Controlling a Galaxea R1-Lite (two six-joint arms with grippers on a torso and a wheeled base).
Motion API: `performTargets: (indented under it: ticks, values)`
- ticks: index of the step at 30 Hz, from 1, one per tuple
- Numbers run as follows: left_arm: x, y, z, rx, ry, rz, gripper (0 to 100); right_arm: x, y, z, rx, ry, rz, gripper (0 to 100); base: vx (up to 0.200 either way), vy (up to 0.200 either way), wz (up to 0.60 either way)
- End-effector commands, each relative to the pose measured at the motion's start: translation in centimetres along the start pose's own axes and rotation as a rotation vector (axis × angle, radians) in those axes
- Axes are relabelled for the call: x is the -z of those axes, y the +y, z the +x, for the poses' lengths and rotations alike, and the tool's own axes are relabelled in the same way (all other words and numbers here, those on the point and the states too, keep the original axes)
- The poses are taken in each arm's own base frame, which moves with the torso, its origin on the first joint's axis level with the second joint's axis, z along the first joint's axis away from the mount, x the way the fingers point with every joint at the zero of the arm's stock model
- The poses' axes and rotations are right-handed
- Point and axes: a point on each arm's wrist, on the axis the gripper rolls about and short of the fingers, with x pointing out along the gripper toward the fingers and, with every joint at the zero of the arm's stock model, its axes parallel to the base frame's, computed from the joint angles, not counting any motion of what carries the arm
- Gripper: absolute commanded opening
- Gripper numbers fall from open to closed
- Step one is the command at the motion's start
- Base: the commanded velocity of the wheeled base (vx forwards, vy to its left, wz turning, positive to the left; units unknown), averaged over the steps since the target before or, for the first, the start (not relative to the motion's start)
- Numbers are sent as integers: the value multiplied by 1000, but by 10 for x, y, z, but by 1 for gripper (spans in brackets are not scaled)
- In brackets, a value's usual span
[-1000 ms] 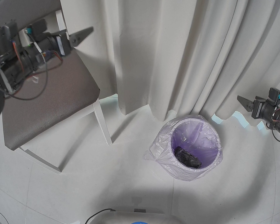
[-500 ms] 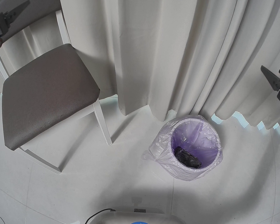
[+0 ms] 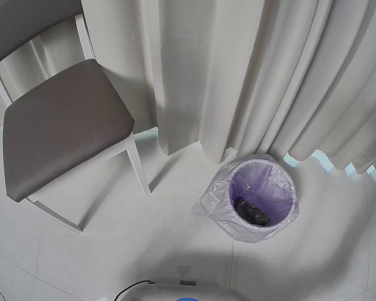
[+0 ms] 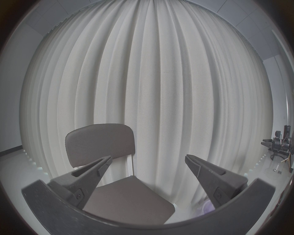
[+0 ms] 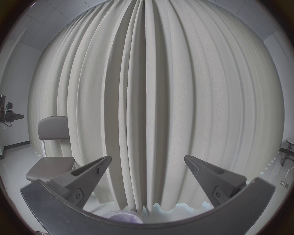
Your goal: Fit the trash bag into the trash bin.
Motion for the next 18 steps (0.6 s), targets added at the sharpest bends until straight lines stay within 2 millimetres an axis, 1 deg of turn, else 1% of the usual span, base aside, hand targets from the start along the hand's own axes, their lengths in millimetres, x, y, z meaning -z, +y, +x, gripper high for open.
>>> performTargets:
  ticks: [1, 2, 6, 8, 9, 10, 11, 12, 16, 17, 18]
  values:
    - [-28, -18, -68, 36, -85, 13, 100, -38, 0, -78, 16, -108, -8, 100, 0, 0, 0]
    - [-31, -20, -75, 38, -84, 12, 100, -42, 0, -86, 16, -108, -13, 100, 0, 0, 0]
    - [-41, -25, -99, 58, -72, 6, 100, -51, 1, -109, 18, -117, -35, 100, 0, 0, 0]
    - [-47, -28, -117, 68, -73, 24, 100, -55, 1, -122, 18, -126, -58, 100, 0, 0, 0]
    - [-48, -29, -121, 71, -68, 30, 100, -57, 1, -126, 19, -129, -62, 100, 0, 0, 0]
    - [-50, -29, -130, 82, -59, 43, 100, -61, 1, -135, 17, -135, -72, 100, 0, 0, 0]
    - [-51, -30, -135, 86, -59, 48, 100, -62, 1, -138, 16, -137, -74, 100, 0, 0, 0]
    - [-54, -31, -150, 100, -62, 55, 100, -65, 1, -149, 12, -135, -76, 100, 0, 0, 0]
    - [-59, -28, -189, 149, -56, 67, 100, -69, 1, -181, 13, -140, -79, 100, 0, 0, 0]
    - [-59, -27, -195, 154, -56, 70, 100, -69, 1, -185, 13, -141, -81, 100, 0, 0, 0]
    - [-59, -27, -208, 161, -51, 75, 100, -68, 1, -197, 13, -149, -81, 100, 0, 0, 0]
